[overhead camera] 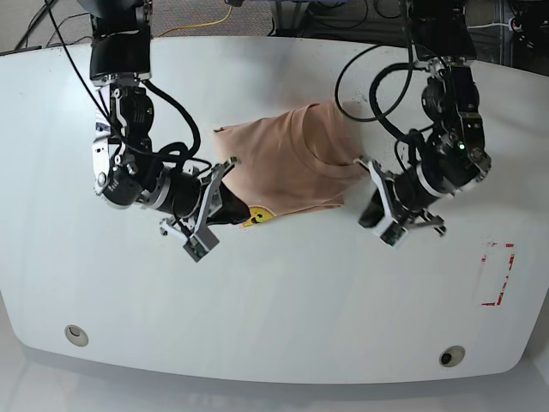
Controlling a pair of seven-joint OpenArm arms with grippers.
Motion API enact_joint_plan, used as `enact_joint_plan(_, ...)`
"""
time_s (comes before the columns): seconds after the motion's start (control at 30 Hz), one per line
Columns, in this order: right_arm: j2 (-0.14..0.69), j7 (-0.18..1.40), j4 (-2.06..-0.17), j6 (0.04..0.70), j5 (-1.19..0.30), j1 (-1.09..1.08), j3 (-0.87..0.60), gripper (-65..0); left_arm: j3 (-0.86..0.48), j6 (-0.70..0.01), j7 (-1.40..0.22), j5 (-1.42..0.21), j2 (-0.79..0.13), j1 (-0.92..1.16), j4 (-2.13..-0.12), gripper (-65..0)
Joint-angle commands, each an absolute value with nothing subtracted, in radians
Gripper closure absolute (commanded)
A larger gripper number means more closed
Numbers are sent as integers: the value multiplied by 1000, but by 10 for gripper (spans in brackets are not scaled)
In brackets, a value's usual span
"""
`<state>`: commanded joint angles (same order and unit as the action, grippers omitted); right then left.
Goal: Layout the t-shirt on the table in an organized manner, then fold the t-shirt properly
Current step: 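Release the bundle with both grippers and reposition them around it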
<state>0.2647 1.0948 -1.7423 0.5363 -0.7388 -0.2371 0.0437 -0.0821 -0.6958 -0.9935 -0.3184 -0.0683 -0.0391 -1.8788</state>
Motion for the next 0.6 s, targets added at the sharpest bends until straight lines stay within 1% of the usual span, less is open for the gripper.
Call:
enact_joint_plan(0.17, 265, 1032, -1678, 539, -737, -275, 47, -5, -70, -696, -1033, -374, -27, 50, -1877, 0)
enact_joint_plan(0.27, 265, 992, -1633, 572, -707, -302, 88, -5, -62, -696, -1033, -380, -10, 93, -1876, 0)
enact_joint_plan(0.47, 255, 875, -1532, 654, -553, -315, 177, -5, -8, -696, -1033, -378, -1, 162, -1873, 0)
enact_joint_plan(0.53, 243, 796, -1486, 684, -473, -309, 211, -5, 25, -691, -1032, -371, -1, 179, -1854, 0)
enact_joint_plan(0.6, 225, 722, -1432, 698, -407, -292, 228, -5, 44, -691, -1032, -364, -5, 182, -1824, 0)
